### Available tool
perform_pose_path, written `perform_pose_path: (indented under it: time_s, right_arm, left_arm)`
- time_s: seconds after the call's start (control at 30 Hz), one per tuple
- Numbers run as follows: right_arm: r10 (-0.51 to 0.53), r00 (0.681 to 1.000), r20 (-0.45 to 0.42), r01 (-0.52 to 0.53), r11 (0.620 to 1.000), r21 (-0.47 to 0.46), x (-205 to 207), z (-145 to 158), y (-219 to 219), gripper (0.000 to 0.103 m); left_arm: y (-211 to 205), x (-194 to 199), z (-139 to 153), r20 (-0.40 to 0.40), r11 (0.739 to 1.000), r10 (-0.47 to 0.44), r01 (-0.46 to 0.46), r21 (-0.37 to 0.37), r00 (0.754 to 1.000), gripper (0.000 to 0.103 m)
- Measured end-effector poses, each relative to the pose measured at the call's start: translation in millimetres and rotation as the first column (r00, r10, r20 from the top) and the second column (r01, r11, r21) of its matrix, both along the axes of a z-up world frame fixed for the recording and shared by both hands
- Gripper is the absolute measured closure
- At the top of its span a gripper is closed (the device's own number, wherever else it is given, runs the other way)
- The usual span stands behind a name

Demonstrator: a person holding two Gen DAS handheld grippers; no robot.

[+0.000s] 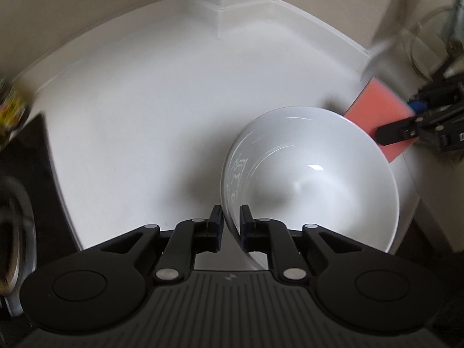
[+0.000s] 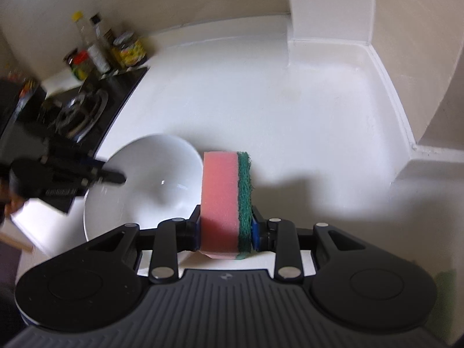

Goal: Clean bowl

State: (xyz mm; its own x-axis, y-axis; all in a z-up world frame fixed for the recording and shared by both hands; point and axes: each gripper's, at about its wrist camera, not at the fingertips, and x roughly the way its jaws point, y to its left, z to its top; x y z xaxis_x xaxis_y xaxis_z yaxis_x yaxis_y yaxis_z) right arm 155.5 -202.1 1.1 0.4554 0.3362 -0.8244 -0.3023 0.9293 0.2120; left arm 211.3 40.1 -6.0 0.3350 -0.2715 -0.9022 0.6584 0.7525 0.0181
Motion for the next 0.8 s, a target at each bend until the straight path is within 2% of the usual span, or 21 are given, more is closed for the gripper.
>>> perform_pose_path:
  time_s: [0.13,0.17,0.23,0.3,0.37,0.47,0.5,0.6,0.7,0.8]
  right_arm:
    - [0.011,1.000,0.010,-0.011,1.000,-0.011,4,0,0,0.076]
    - [0.004,1.000,0.017,-0.004,1.000,-0.011,6,0,1,0.076]
    - [-0.015,1.000,0.027,0.016,1.000,-0.010,10,0,1,0.076]
    - [-0.022,0.999,0.028,0.022,1.000,-0.003,10,0,0,0.076]
    - [-0.024,0.999,0.030,0.024,1.000,0.009,7,-1,-2,0.076]
    - [-0.051,0.998,0.029,0.050,0.998,0.049,2,-3,-8,0.076]
    - [-0.068,0.997,0.031,0.066,0.995,0.069,-2,-5,-11,0.076]
    - [-0.055,0.998,0.024,0.053,0.996,0.064,-10,-5,-11,0.076]
    - [-0.011,1.000,0.020,0.011,1.000,0.028,-11,-3,-9,0.076]
    - [0.000,1.000,0.027,0.000,1.000,0.012,-4,-2,-10,0.076]
  left_arm:
    - [-20,12,-2,0.003,0.983,-0.180,0.180,0.019,0.984,0.093]
    - [-23,17,-3,0.001,0.979,-0.205,0.205,0.016,0.979,0.094]
    - [-27,27,-4,-0.008,0.983,-0.184,0.184,0.007,0.983,0.094]
    - [-24,31,-2,-0.021,0.997,-0.074,0.074,-0.013,0.997,0.091]
    - [-17,29,0,-0.040,0.998,0.065,-0.066,-0.025,0.997,0.085]
    - [-8,16,-4,-0.063,0.978,0.200,-0.203,-0.042,0.978,0.090]
    - [-6,11,-6,-0.066,0.972,0.226,-0.229,-0.045,0.972,0.095]
    - [-12,-3,-7,-0.043,0.983,0.177,-0.179,-0.030,0.983,0.096]
    - [-21,4,-7,-0.033,0.997,0.070,-0.071,-0.019,0.997,0.096]
    - [-30,12,-8,-0.024,0.999,-0.038,0.038,-0.007,0.999,0.095]
